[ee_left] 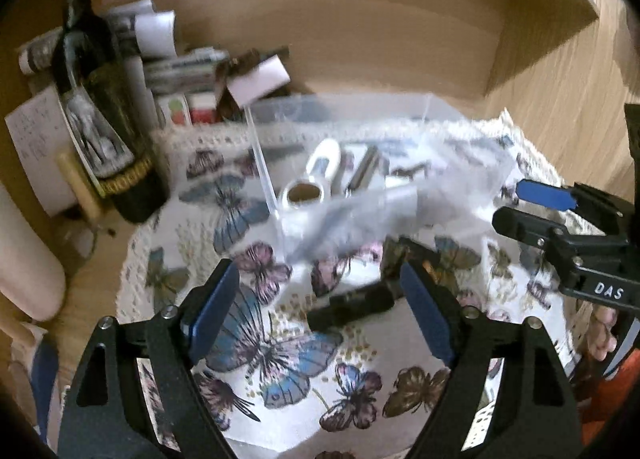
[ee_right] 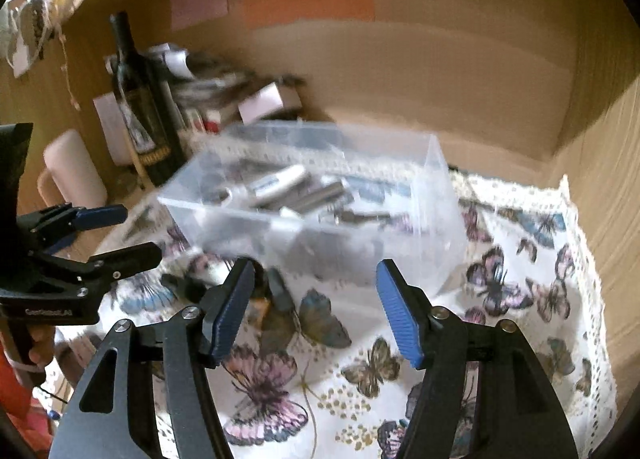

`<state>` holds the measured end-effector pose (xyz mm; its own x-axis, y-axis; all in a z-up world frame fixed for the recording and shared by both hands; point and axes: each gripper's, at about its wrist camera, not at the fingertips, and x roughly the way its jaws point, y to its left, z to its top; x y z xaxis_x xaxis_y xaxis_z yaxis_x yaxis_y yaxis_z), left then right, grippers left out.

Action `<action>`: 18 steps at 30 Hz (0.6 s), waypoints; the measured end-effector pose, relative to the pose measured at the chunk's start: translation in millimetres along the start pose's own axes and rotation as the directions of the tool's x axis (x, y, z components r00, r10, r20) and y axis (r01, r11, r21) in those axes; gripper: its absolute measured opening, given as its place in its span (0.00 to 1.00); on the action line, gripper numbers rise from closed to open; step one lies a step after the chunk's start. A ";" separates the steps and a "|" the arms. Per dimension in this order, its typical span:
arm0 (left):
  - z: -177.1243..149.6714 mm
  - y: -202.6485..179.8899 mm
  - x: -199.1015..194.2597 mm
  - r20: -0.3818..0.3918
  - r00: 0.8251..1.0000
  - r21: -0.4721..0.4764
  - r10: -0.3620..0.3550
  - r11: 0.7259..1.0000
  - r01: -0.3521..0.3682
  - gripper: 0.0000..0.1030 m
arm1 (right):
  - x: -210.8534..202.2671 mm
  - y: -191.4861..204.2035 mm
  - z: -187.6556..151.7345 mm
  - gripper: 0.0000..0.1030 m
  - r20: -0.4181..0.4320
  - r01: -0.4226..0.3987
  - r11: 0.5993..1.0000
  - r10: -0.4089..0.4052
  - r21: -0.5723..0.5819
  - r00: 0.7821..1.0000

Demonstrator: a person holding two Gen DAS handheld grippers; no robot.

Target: Organize rigid objects

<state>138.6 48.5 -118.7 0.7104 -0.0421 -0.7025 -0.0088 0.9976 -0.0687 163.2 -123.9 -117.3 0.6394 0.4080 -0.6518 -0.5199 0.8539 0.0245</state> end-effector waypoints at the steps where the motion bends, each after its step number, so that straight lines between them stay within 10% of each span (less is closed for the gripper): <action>1: -4.4 -0.6 4.5 -0.016 1.000 0.003 -0.001 1.000 0.001 0.81 | 4.7 -0.7 -2.3 0.59 -0.016 0.001 1.000 -0.001 -0.001 1.000; 18: -19.2 -0.1 38.6 -0.119 0.989 -0.010 -0.090 0.996 0.089 0.64 | 53.4 3.2 -9.1 0.50 -0.166 -0.046 0.999 0.045 0.001 0.985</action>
<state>152.5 45.8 -159.4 0.6196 -0.1380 -0.7727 0.0480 0.9892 -0.1382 190.5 -102.4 -159.0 0.5120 0.3869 -0.7669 -0.5481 0.8346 0.0550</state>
